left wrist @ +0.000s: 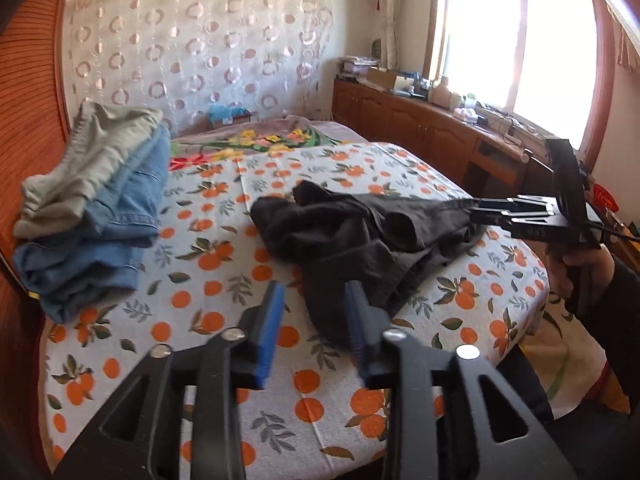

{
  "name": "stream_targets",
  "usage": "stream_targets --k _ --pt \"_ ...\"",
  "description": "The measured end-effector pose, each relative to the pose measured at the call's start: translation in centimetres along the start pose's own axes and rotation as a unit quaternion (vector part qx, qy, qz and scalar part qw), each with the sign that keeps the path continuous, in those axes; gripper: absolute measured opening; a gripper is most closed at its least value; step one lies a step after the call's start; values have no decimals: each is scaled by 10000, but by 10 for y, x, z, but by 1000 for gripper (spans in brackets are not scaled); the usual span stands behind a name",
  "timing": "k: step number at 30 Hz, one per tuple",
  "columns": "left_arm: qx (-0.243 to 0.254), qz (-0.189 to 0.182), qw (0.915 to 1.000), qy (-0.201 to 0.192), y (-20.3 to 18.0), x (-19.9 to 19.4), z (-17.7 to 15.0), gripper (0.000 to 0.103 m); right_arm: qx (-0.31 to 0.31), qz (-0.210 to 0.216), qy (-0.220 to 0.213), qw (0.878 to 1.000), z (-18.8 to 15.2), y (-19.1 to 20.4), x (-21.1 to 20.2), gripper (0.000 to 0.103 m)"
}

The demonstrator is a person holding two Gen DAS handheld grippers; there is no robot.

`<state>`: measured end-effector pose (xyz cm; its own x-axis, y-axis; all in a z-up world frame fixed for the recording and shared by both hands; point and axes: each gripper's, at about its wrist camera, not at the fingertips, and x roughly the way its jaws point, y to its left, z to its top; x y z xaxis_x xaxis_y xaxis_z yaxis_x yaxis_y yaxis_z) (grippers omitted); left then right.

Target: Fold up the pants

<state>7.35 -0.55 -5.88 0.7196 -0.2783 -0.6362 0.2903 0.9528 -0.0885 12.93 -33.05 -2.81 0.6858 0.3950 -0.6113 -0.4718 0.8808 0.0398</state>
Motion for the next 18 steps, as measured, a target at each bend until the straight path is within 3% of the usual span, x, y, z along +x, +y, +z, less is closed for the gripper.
stream_targets --k 1,6,14,15,18 --pt "1 -50 10000 23 -2 4 -2 50 -69 52 -5 10000 2 3 4 49" --pt "-13 -208 9992 350 -8 33 -15 50 -426 263 26 9987 9 17 25 55" --pt "110 -279 9973 666 -22 60 -20 50 -1042 674 41 9923 14 44 48 57" --pt "99 -267 9972 685 -21 63 -20 49 -1060 714 91 9918 14 44 52 57" --pt "114 -309 9969 708 -23 68 -18 29 -1130 663 205 9912 13 47 62 57"
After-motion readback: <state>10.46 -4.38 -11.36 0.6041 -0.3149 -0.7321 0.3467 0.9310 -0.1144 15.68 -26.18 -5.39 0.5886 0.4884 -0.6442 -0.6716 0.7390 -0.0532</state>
